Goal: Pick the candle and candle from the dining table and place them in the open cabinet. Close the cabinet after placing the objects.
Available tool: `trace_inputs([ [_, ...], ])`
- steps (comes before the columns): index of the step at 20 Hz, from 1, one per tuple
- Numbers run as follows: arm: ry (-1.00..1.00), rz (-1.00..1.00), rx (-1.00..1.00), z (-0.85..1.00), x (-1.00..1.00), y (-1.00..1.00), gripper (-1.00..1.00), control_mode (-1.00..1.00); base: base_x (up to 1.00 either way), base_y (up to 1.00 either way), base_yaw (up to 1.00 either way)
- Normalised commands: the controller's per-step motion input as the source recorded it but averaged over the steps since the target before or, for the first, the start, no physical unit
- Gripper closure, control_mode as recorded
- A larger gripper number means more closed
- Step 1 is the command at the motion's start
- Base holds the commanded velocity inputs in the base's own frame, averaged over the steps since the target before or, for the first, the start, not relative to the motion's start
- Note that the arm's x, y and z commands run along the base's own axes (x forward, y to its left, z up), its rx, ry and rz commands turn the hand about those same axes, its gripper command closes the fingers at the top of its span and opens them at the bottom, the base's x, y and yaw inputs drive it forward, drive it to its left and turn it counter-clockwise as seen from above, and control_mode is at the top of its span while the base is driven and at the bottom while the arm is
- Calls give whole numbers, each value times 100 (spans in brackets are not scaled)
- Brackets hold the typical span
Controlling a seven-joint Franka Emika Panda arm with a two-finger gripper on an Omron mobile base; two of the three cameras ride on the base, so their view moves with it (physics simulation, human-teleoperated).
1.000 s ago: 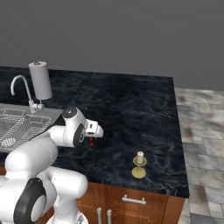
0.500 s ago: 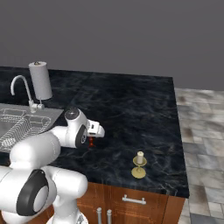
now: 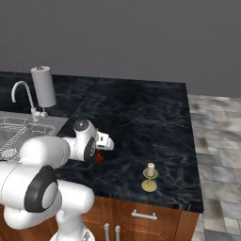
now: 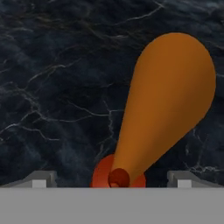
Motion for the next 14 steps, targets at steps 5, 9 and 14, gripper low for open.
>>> trace_inputs([
  [5,-2,0,0,-41,-3,-1,-100,-100,0,0,0],
  [9,-3,0,1,-36,-8,-1,-100,-100,0,0,0],
  [14,-5,0,0,-37,-4,0,100,-100,0,0,0],
])
